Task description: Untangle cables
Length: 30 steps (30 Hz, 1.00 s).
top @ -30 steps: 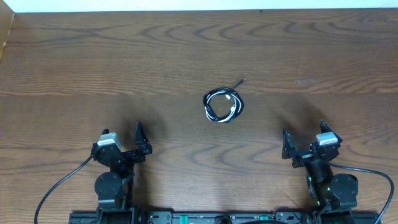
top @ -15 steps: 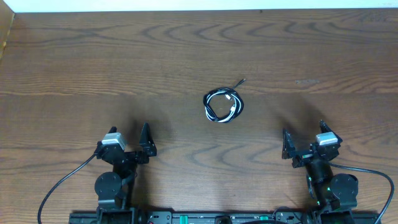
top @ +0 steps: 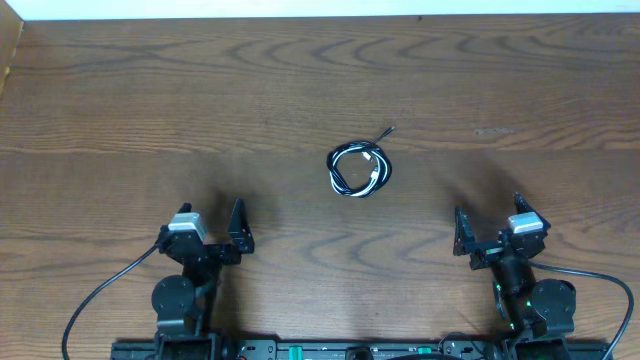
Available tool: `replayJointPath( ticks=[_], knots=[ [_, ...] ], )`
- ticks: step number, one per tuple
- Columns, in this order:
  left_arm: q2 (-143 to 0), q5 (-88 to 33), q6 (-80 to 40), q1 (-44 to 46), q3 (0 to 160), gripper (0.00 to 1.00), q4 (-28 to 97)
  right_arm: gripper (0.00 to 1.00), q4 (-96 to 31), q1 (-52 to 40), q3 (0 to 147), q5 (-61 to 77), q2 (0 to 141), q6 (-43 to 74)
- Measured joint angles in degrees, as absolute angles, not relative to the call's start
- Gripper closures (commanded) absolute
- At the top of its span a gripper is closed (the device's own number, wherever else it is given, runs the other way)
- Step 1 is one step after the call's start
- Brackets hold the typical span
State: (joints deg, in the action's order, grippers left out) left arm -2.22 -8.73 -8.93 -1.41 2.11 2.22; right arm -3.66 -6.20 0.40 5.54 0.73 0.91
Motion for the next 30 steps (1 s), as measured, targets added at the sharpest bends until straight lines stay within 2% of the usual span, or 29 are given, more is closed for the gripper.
replayJointPath(
  ticks=[11, 22, 30],
  knots=[
    [-18.5, -9.3, -8.4, -1.4, 14.9, 0.01, 3.8, 0.01, -3.7, -6.2, 0.4, 5.5, 0.7, 0.9],
    [-41.9, -14.7, -6.6, -1.4, 39.1, 0.01, 22.0, 0.01, -3.7, -6.2, 0.4, 5.5, 0.8, 0.9],
    [-47.5, -15.2, -6.1, -1.4, 43.7, 0.01, 27.1, 0.01, -3.7, -6.2, 0.4, 5.5, 0.8, 0.9]
  ],
)
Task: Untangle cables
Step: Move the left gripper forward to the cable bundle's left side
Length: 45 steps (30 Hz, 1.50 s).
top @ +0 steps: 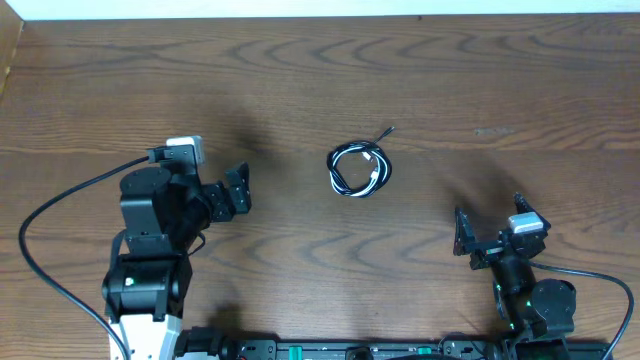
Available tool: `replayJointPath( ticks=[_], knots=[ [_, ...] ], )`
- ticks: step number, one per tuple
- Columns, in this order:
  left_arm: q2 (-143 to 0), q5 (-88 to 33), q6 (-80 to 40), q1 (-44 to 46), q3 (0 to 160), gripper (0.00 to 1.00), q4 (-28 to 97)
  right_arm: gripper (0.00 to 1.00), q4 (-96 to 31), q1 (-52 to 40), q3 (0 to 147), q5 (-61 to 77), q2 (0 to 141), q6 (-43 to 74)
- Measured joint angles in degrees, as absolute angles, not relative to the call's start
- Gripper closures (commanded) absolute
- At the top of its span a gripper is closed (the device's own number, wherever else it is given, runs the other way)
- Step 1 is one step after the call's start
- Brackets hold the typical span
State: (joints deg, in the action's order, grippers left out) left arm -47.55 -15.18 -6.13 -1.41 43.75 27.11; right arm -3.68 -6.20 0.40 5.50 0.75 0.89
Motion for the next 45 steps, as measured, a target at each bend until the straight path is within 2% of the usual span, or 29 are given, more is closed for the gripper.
replayJointPath(
  ticks=[8, 13, 14, 21, 27, 32, 33, 35, 36, 45],
  knots=[
    [-48.6, -15.2, -6.2, -1.4, 43.8, 0.01, 33.5, 0.01, -3.7, -6.2, 0.4, 5.5, 0.8, 0.9],
    [-48.7, -15.2, -6.4, -1.4, 43.8, 0.0, 33.4, 0.01, -3.7, -6.2, 0.4, 5.5, 0.8, 0.9],
    [-48.8, -15.2, -6.7, -1.4, 43.8, 0.03, 33.1, 0.01, -3.5, -6.2, 0.4, 5.5, 0.8, 0.9],
    [-52.8, -16.5, -9.3, -1.3, 43.8, 0.04, 30.9, 0.01, 2.6, -6.2, 0.4, 10.3, 0.8, 1.3],
    [-57.4, -16.9, -11.2, 3.4, 45.6, 0.06, 30.7, 0.01, 1.0, -6.2, 2.3, 15.4, 2.5, 1.3],
    [-61.0, -17.1, -16.1, 9.8, 49.2, 0.1, 30.4, 0.01, -3.4, -5.4, 10.5, 19.9, 10.8, 1.3],
    [-61.8, -17.1, -17.1, 10.9, 49.7, 0.13, 30.2, 0.01, -4.5, -5.3, 12.4, 20.6, 12.8, 1.3],
    [-63.9, -16.8, -19.8, 13.3, 50.7, 0.27, 29.4, 0.01, -7.9, -5.0, 17.1, 22.3, 17.4, 1.1],
    [-65.0, -16.4, -21.3, 14.4, 51.2, 0.28, 29.0, 0.01, -10.2, -4.9, 19.9, 22.8, 20.0, 1.0],
    [-78.5, -13.5, -32.8, 21.7, 56.8, 0.33, 25.6, 0.01, -29.4, -3.9, 44.4, 25.8, 43.6, -0.5]
  ],
)
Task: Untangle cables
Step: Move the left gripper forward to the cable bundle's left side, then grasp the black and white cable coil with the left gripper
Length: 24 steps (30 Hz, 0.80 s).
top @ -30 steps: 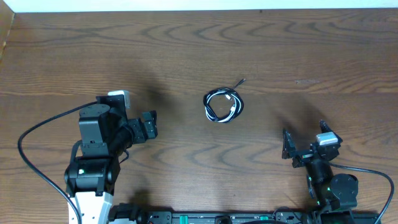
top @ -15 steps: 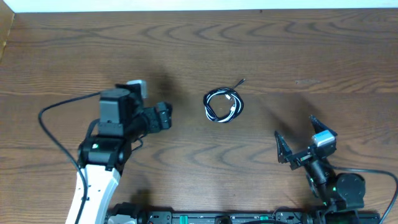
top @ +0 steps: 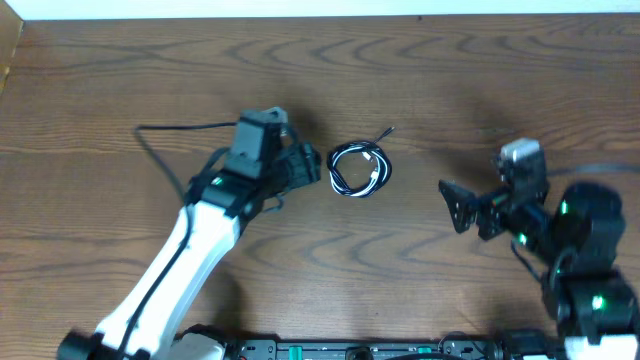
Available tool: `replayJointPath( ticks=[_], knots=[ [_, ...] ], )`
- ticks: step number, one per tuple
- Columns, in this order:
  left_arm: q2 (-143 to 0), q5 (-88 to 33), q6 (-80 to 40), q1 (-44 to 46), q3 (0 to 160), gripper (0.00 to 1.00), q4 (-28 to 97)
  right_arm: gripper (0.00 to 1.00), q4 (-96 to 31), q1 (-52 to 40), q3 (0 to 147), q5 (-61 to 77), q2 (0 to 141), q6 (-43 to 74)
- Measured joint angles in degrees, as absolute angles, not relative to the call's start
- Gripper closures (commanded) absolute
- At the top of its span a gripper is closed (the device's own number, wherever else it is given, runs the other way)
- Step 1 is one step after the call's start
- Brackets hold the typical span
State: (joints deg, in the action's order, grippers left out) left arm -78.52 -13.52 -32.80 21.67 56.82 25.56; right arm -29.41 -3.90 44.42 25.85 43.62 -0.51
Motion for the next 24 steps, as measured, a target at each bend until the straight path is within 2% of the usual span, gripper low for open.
replayJointPath(
  ticks=[7, 10, 11, 19, 24],
  knots=[
    [-90.7, -13.1, -37.4, 24.7, 64.2, 0.52, 24.4, 0.01, -34.6, -3.9, 52.5, 28.7, 54.9, -0.4],
    [-94.7, -12.8, -38.6, 25.6, 65.7, 0.55, 22.0, 0.01, -35.2, -3.9, 52.5, 30.0, 57.0, 1.7],
    [-95.9, -12.4, -39.2, 25.9, 65.9, 0.6, 21.5, 0.01, -35.7, -3.9, 52.5, 30.3, 57.8, 3.2],
    [-102.7, -7.7, -42.5, 28.0, 66.0, 0.62, 18.9, 0.12, -37.2, -3.9, 52.5, 31.2, 60.1, 7.3],
    [-105.3, -4.0, -44.2, 29.5, 66.0, 0.7, 17.3, 0.16, -37.3, -3.9, 52.5, 31.3, 61.2, 7.7]
  ],
)
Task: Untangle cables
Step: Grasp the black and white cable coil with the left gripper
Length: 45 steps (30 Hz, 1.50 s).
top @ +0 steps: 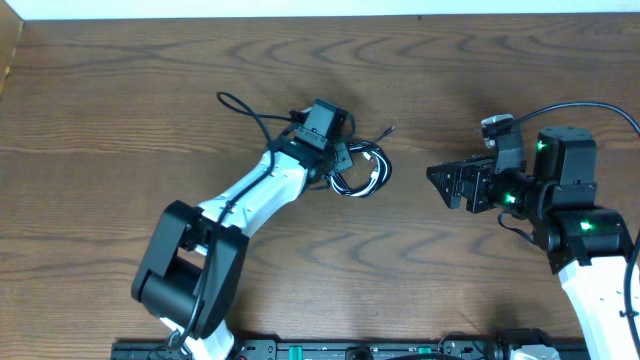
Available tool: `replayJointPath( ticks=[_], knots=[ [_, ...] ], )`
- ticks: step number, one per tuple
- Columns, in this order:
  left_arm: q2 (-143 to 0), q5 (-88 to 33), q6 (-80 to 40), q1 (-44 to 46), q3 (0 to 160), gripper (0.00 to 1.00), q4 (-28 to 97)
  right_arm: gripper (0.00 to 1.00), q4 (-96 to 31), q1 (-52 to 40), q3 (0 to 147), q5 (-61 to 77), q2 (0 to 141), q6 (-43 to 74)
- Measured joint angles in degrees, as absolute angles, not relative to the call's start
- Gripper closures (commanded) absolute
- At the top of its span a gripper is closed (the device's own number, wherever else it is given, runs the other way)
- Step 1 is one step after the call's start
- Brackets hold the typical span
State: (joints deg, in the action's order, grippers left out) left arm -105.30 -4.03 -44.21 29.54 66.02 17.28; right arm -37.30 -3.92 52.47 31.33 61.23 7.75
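A small coil of black and white cables lies on the wooden table, right of centre, and one thin black end sticks out toward the back right. My left gripper reaches in from the left and sits over the coil's left edge. The wrist hides its fingertips, so how the jaws stand does not show. My right gripper hovers to the right of the coil, a short gap away, pointing left with its jaws apart and nothing between them.
The brown wooden table runs to a white strip at the back edge. My left arm's own black lead loops over the table behind that arm. A black mounting rail lines the front edge.
My left gripper has moved right from just beside the coil to over its left edge. My right gripper has shifted slightly toward the back and left. The coil lies in the same place.
Both arms first rested folded at the front edge, with the coil lying alone mid-table. Then the left arm was raised and extended, and later stood next to the coil with the right arm lifted too. Now the left gripper is on the coil.
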Motion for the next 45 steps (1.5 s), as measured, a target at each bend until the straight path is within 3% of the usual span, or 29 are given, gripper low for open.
replayJointPath(
  ticks=[22, 26, 31, 33, 45],
  knots=[
    [-109.4, 0.8, -46.5, 31.0, 66.9, 0.81, 21.3, 0.14, -39.4, -3.9, 52.5, 28.9, 61.9, 8.2],
    [-109.4, 1.1, -46.2, 31.0, 66.9, 0.74, 23.2, 0.13, -39.4, -3.9, 52.5, 28.1, 62.0, 8.1],
    [-109.4, 1.3, -45.8, 31.0, 66.9, 0.72, 23.6, 0.13, -39.4, -3.9, 52.5, 27.4, 63.2, 8.2],
    [-109.4, 1.3, -45.4, 31.0, 66.9, 0.61, 23.6, 0.12, -39.3, -3.9, 52.5, 27.3, 63.9, 8.2],
    [-104.2, -11.7, -40.5, 21.7, 66.9, 0.66, 28.2, 0.13, -38.4, -3.9, 52.5, 27.0, 69.2, 9.0]
  ],
)
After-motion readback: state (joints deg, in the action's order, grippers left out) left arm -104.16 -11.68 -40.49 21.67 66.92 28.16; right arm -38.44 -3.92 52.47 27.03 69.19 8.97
